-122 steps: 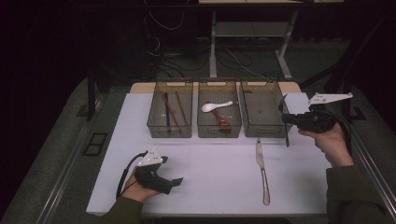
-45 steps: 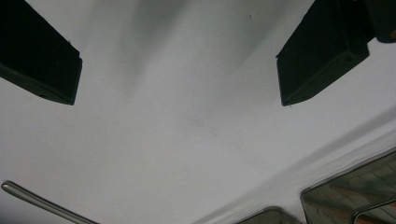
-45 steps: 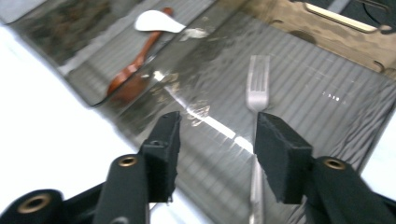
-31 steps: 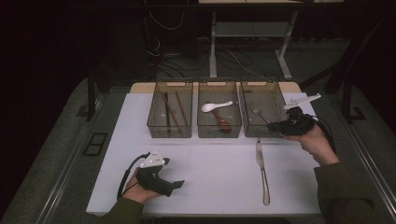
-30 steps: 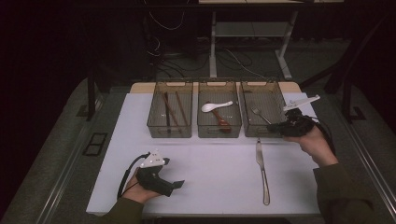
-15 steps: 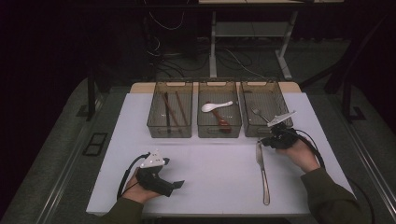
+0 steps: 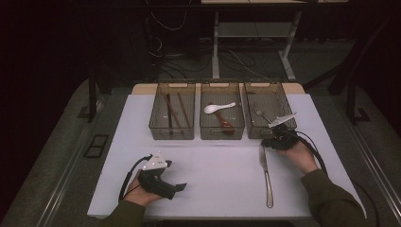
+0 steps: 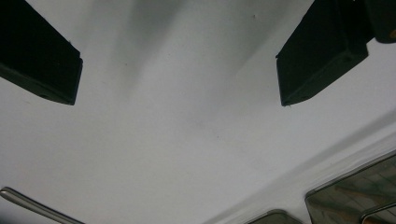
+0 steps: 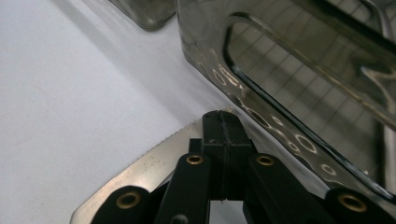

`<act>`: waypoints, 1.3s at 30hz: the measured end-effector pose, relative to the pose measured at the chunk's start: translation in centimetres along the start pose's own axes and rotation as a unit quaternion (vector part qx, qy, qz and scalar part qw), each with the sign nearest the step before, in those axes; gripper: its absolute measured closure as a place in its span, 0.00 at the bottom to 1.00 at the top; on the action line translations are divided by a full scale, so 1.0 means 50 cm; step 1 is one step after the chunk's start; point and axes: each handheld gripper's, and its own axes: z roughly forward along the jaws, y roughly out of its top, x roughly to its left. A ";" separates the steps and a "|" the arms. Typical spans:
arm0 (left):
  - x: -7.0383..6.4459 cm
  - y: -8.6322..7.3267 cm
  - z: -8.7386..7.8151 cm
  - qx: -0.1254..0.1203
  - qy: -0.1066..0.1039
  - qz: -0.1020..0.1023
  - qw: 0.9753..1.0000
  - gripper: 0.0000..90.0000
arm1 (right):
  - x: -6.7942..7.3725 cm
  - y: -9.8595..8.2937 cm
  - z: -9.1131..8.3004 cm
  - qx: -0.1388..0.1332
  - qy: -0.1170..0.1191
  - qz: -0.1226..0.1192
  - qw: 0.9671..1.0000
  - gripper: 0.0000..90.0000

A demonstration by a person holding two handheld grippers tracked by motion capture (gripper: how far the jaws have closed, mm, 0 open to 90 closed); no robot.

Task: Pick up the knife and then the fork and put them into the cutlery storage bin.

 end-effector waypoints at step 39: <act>-0.001 -0.001 0.001 0.002 -0.005 0.002 1.000 0.00 | 0.172 0.062 0.024 0.019 0.099 -0.148 0.984 0.95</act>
